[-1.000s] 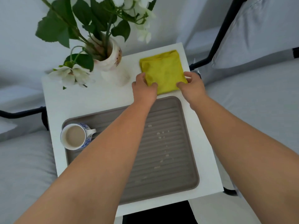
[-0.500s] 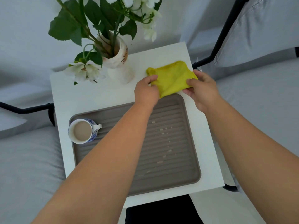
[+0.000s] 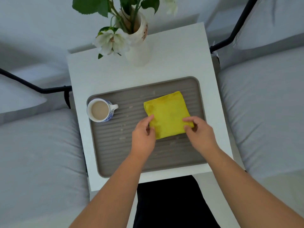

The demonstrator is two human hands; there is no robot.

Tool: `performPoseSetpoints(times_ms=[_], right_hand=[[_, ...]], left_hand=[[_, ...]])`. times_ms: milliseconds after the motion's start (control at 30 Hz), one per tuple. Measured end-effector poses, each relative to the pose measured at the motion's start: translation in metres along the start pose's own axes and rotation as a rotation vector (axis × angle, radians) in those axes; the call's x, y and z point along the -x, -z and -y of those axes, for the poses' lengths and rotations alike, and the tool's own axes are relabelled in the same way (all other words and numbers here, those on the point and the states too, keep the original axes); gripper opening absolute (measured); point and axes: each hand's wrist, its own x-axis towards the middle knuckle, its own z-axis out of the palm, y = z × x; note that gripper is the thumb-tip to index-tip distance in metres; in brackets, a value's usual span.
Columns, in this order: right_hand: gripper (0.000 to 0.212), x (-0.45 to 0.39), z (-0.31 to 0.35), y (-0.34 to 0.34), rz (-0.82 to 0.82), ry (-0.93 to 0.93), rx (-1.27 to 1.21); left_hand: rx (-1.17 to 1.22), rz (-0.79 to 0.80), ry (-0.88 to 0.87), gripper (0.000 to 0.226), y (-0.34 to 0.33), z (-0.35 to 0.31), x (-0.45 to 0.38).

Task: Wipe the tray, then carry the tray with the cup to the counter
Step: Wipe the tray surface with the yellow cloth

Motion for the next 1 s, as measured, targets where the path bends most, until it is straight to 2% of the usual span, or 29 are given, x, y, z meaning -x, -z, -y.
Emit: performPoseSetpoints(times_ms=[100, 200, 333, 567, 867, 1000], right_hand=[[0.028, 0.006, -0.001, -0.014, -0.061, 0.075, 0.295], [0.033, 0.0, 0.014, -0.024, -0.082, 0.175, 0.396], [0.047, -0.018, 0.028, -0.047, -0.003, 0.258, 0.509], [0.077, -0.039, 0.028, -0.093, 0.018, 0.091, 0.628], [0.061, -0.036, 0.022, -0.124, -0.197, 0.145, 0.688], [0.053, -0.033, 0.027, -0.137, -0.223, 0.175, 0.689]], left_hand=[[-0.094, 0.012, -0.059, 0.045, 0.009, 0.02, 0.007], [-0.21, -0.039, -0.09, 0.042, 0.023, 0.04, 0.016], [-0.473, -0.131, -0.165, 0.045, 0.046, 0.073, 0.033], [-0.683, -0.244, 0.099, 0.059, 0.096, 0.138, 0.054], [-0.848, -0.06, -0.08, 0.057, 0.12, 0.165, 0.044], [-0.851, -0.052, -0.092, 0.054, 0.115, 0.165, 0.042]])
